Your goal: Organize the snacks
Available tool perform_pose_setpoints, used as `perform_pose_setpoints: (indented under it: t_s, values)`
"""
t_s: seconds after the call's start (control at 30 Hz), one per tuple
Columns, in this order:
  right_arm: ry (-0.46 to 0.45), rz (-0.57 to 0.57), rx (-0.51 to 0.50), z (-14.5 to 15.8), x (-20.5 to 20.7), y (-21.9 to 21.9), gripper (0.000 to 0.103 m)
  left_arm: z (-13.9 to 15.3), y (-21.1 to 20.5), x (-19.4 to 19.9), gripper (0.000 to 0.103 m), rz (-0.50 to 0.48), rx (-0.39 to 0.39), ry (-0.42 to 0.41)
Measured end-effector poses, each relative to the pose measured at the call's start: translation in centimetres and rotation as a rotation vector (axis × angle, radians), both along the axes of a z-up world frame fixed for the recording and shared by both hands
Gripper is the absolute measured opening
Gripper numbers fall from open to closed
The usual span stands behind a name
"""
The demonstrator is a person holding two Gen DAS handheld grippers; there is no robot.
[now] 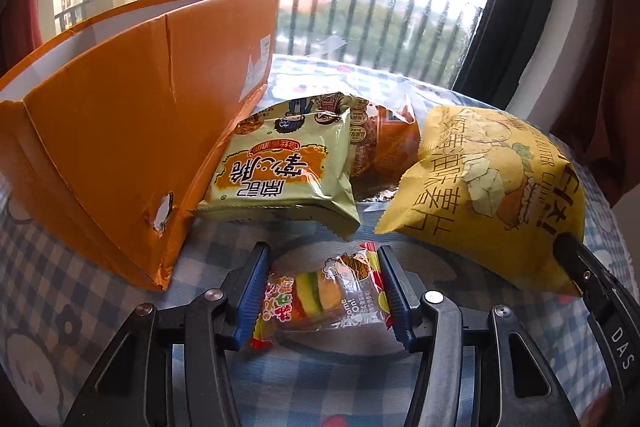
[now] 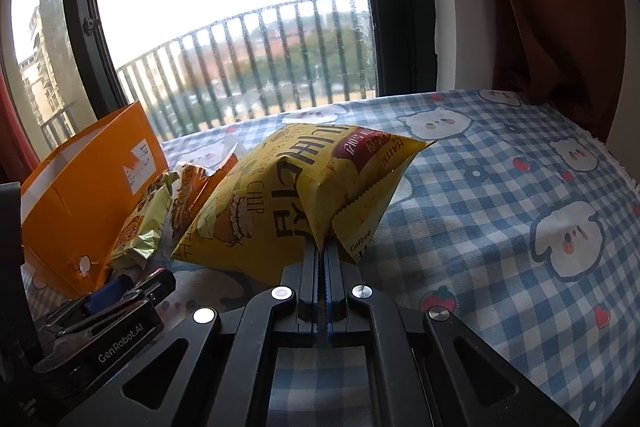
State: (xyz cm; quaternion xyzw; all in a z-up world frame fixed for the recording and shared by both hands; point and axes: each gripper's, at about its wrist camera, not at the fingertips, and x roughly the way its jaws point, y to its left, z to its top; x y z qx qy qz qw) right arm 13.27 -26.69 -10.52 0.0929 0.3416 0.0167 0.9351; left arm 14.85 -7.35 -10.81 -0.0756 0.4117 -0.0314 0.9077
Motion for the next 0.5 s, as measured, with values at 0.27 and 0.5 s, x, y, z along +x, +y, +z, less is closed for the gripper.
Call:
perform_pose_setpoints:
  t_s: [0.27,0.5]
  values:
    - [-0.026,0.023,0.022,1.0,-2.0,0.6,0.004,0.6,-0.2,-2.6,0.053,-0.018,0.002,-0.018]
    - [-0.074,0.035,0.019,2.6,-4.1,0.9,0.004,2.3,-1.0,-5.1,0.053,-0.06,0.007,-0.059]
